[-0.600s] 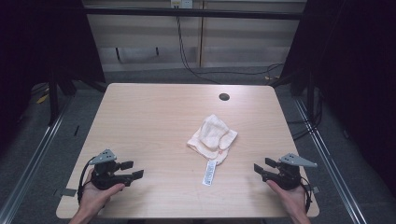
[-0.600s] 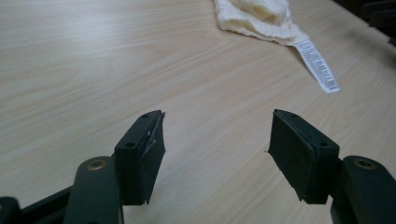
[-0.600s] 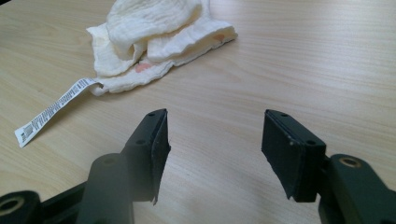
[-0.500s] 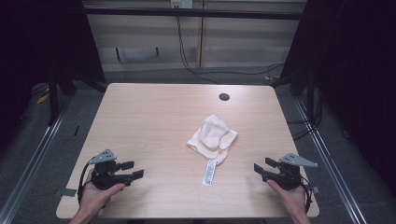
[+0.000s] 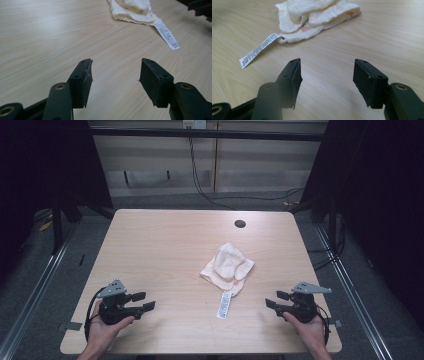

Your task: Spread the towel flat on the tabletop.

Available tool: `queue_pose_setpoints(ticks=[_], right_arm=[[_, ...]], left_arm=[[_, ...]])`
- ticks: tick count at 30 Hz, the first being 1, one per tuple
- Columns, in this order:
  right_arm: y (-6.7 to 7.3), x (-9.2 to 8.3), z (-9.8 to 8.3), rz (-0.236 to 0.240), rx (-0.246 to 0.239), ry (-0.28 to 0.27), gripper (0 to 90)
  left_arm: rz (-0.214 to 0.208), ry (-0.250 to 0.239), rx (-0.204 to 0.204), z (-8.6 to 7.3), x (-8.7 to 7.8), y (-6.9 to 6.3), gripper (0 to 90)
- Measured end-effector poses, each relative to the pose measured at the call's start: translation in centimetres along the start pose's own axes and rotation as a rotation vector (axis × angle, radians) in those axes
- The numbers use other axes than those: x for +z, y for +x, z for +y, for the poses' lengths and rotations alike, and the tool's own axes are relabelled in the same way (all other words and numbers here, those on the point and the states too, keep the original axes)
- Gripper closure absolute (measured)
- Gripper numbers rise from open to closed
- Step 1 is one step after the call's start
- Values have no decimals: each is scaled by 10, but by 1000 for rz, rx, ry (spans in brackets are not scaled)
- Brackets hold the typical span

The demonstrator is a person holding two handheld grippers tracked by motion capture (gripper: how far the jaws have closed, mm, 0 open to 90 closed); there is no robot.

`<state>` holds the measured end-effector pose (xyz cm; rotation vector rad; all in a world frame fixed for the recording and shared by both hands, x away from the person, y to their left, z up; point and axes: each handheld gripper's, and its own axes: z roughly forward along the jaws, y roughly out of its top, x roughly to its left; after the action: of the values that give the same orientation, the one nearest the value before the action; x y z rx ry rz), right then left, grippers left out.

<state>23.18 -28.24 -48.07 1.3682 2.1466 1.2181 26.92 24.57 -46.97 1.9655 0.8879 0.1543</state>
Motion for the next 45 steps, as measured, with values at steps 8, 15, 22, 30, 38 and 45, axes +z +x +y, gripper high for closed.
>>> queue_pose_setpoints(ticks=[8, 15, 22, 30, 38, 45], right_arm=[[0, 13, 23, 53, -34, 7, 389], [5, 31, 53, 65, -64, -3, 359], [4, 57, 80, 133, -93, 22, 399], [-4, 83, 97, 160, -124, 69, 342], [-11, 103, 114, 177, -155, 96, 377], [-17, 124, 112, 162, -170, 126, 352]], left_arm=[[-17, -3, 26, 1, 8, -1, 530], [-23, -8, 65, 2, 10, -3, 495], [-45, 0, 27, 3, 7, -4, 425], [-82, 31, 9, 2, 10, -4, 315], [-92, 24, 2, 2, 7, -1, 299], [-92, 20, 8, 1, 5, -1, 295]])
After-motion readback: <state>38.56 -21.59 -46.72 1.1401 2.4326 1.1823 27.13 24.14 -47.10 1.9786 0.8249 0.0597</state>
